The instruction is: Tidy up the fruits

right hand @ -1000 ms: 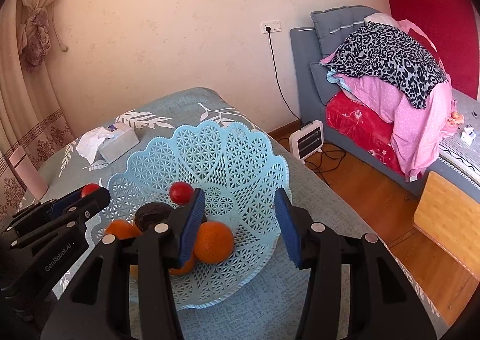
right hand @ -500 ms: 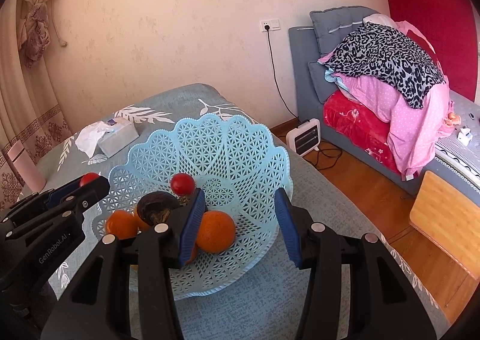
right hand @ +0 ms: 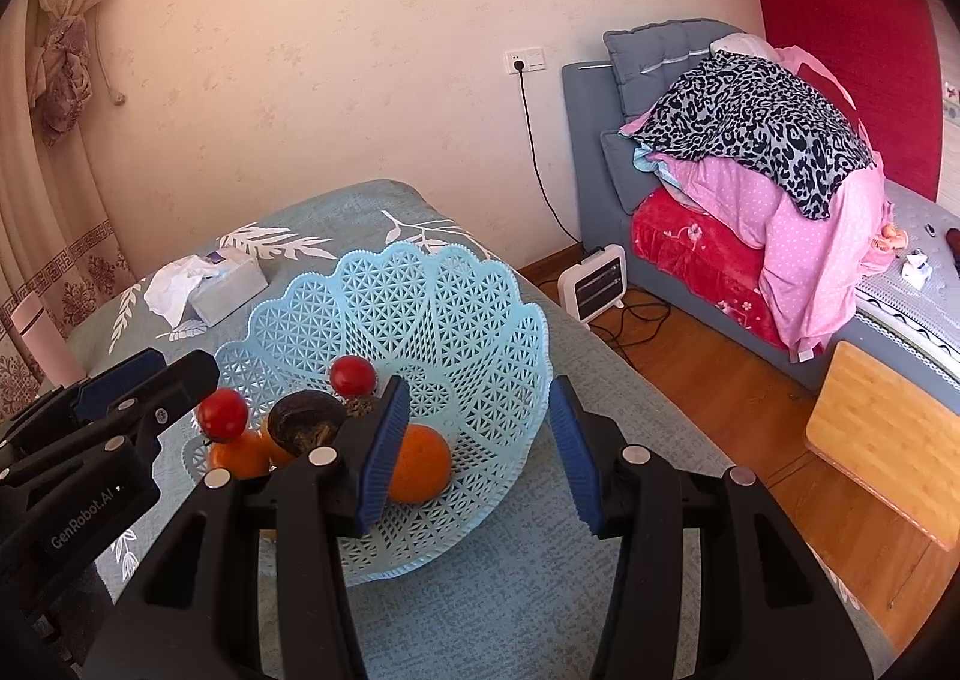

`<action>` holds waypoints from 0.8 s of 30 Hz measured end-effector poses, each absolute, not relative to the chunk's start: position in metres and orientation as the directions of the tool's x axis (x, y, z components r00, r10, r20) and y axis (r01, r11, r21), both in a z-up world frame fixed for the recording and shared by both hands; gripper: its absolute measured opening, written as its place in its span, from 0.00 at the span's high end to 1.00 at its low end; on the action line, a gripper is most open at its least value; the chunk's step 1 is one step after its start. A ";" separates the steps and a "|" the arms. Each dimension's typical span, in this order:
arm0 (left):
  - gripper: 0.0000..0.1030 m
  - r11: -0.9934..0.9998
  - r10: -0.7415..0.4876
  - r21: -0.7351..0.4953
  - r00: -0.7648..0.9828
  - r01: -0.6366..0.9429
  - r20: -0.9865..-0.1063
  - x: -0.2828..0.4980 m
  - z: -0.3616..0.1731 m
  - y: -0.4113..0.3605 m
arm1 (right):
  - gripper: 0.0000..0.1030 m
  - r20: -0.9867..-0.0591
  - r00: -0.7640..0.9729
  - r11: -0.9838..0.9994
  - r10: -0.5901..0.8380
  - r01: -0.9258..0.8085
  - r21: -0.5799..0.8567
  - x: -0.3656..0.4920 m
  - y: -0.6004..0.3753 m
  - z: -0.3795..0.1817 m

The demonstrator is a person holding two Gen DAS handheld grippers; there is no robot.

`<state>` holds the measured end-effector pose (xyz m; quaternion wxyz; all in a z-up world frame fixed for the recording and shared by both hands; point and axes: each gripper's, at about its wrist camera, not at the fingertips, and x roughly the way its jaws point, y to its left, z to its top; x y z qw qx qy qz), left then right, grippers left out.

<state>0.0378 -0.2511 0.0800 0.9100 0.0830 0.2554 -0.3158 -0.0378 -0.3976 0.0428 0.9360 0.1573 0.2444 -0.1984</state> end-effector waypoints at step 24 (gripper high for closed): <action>0.09 0.855 -0.412 0.123 0.804 0.504 -0.429 0.010 0.089 -0.213 | 0.08 -0.493 0.826 0.880 -0.273 0.422 0.218 -0.062 -0.377 0.055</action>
